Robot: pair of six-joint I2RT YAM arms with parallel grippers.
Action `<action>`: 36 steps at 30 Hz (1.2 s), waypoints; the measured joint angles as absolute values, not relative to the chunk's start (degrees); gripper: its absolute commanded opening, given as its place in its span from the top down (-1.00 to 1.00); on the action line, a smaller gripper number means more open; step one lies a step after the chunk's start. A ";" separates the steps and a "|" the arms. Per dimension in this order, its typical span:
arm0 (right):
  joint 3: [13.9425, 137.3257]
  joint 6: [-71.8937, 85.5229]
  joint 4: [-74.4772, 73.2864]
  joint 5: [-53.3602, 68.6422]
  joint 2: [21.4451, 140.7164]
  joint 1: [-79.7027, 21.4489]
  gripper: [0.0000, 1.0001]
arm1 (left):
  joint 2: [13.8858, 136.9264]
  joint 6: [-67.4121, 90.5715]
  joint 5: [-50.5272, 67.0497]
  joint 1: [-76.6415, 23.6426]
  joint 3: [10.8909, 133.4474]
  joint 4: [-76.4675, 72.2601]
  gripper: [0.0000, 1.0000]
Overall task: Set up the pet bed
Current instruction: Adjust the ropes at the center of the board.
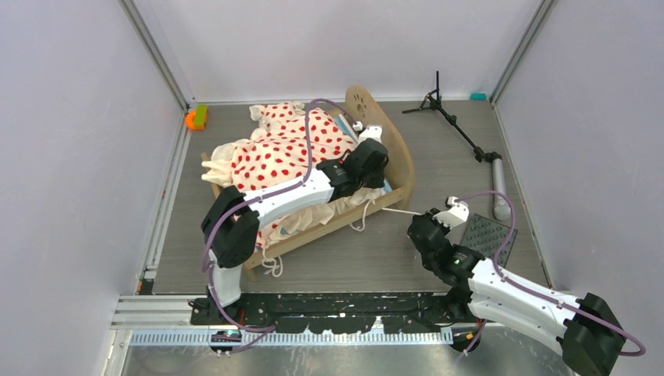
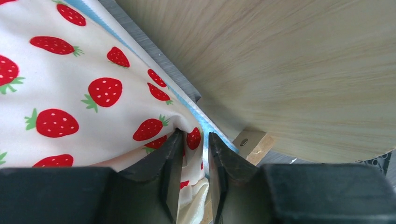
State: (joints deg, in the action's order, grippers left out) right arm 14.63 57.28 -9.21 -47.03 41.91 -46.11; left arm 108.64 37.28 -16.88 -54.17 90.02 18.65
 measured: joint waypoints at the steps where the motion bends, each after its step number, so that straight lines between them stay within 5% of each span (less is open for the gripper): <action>1: 14.81 57.14 -9.30 -47.37 42.19 -46.02 0.99 | 108.64 37.28 -16.34 -54.13 89.41 17.74 0.28; 8: 15.62 56.71 -9.96 -48.95 46.94 -44.97 0.96 | 105.75 34.85 -11.66 -54.08 83.66 13.89 -0.01; 19: 16.10 55.20 -14.02 -50.11 44.01 -44.49 0.14 | 90.43 27.92 -9.74 -54.08 81.60 15.70 -0.24; 30: 22.44 42.76 -22.39 -45.76 26.83 -44.40 0.04 | 74.72 24.56 -17.47 -52.71 75.31 29.34 -0.27; 36: 22.74 33.52 -17.10 -30.61 24.27 -44.16 -0.03 | 65.47 25.02 -20.23 -51.18 67.00 36.01 -0.28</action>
State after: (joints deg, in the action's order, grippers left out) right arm 22.74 33.52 -17.10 -30.61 24.27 -44.16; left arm 65.47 25.02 -20.23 -51.18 67.00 36.01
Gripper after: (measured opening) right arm 0.501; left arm 0.638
